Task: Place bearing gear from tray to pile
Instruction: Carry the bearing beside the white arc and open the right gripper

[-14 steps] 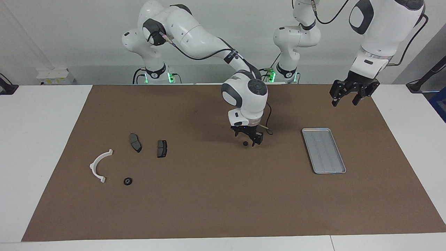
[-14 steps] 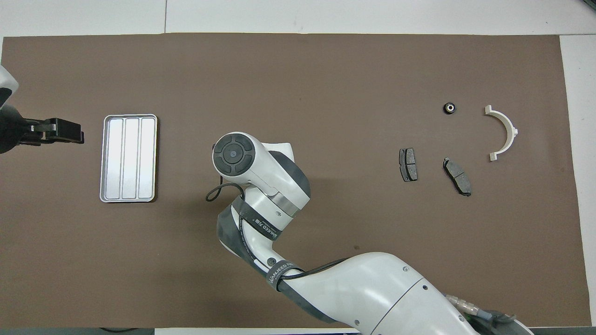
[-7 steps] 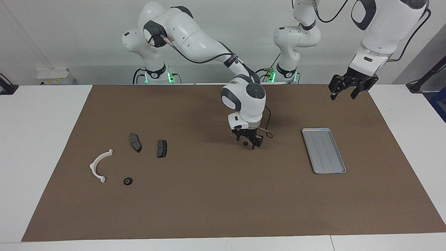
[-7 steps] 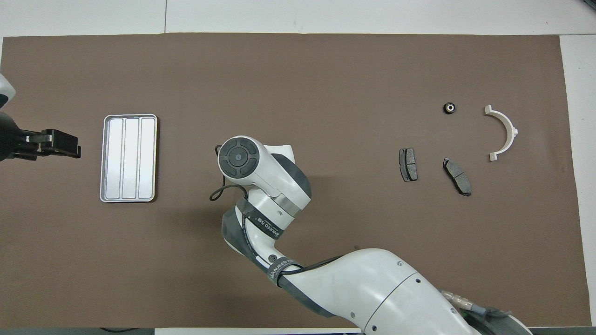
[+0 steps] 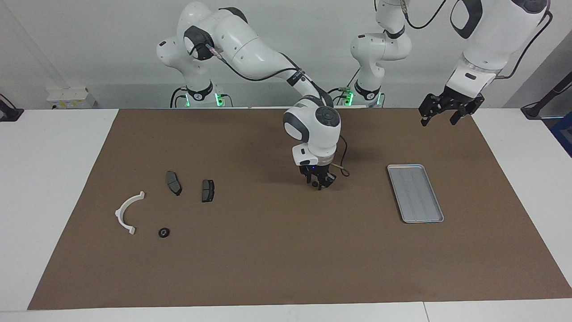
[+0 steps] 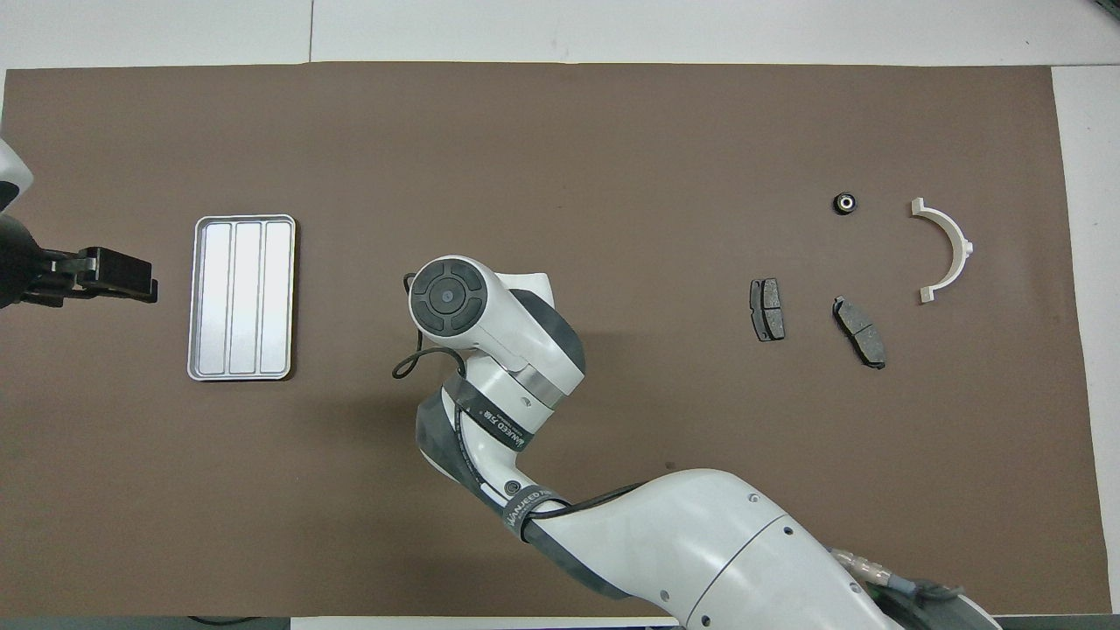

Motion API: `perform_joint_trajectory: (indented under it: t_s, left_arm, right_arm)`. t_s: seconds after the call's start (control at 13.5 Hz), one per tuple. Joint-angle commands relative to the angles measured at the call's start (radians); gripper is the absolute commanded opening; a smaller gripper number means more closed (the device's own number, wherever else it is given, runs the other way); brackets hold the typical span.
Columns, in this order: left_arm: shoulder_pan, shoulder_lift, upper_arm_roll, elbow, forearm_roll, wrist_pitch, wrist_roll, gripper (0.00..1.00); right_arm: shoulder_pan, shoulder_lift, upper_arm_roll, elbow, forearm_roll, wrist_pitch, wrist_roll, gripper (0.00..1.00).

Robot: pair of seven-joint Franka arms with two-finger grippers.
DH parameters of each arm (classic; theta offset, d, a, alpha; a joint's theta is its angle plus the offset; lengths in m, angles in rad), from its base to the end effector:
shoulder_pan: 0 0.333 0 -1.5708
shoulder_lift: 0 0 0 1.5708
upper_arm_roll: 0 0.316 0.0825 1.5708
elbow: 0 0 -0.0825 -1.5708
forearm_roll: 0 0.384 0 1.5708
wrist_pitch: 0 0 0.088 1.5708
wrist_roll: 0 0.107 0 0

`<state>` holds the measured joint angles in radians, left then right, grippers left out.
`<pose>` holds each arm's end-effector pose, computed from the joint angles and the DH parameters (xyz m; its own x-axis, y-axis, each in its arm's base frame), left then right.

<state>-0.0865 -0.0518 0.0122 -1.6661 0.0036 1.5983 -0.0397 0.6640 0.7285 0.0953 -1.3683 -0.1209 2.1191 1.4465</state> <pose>0.5381 -0.0395 0.6102 0.9993 -0.0347 -0.0159 -0.0348 -0.9994 -0.0036 0.5478 0.4917 0.2891 0.7948 -0.6052 0.0441 -0.6050 -0.7960 -0.0199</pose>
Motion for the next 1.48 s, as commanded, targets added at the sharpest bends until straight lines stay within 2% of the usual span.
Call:
perform_joint_trajectory:
  t_s: [0.0,0.15,0.3,0.52,0.67,0.81,0.96,1.11,1.4]
  left_arm:
    - [-0.007,0.001,0.008,0.005,-0.016,-0.018,0.015,1.00]
    - [-0.009,0.001,0.006,0.005,-0.016,-0.011,0.015,1.00]
    - [-0.007,0.001,0.006,0.003,-0.016,-0.008,0.017,1.00]
    - [-0.009,0.000,0.006,-0.004,-0.016,0.008,0.018,1.00]
    - [-0.009,-0.002,0.005,-0.007,-0.019,0.011,0.018,1.00]
    - [-0.010,-0.003,0.005,-0.012,-0.019,0.012,0.020,1.00]
    - [-0.009,-0.003,0.006,-0.012,-0.019,0.012,0.020,1.00]
    - [-0.010,-0.003,0.005,-0.014,-0.019,0.012,0.020,1.00]
    - [-0.010,-0.005,0.006,-0.017,-0.019,0.012,0.020,1.00]
  right_arm:
    - [-0.003,0.003,0.003,-0.011,0.003,0.015,0.015,0.00]
    - [-0.003,0.003,0.003,-0.005,0.003,0.004,0.014,0.00]
    - [-0.024,-0.004,0.001,0.018,-0.011,-0.085,-0.012,0.00]
    - [-0.159,-0.087,0.003,0.038,0.003,-0.210,-0.290,0.00]
    - [-0.269,-0.155,0.003,0.038,0.032,-0.281,-0.565,0.00]
    - [-0.387,-0.185,0.003,0.032,0.035,-0.318,-0.812,0.00]
    - [-0.493,-0.185,0.003,0.003,0.034,-0.286,-1.024,0.00]
    - [-0.562,-0.195,0.003,-0.064,0.034,-0.200,-1.153,0.00]
    - [-0.627,-0.179,0.001,-0.192,0.030,0.013,-1.258,0.00]
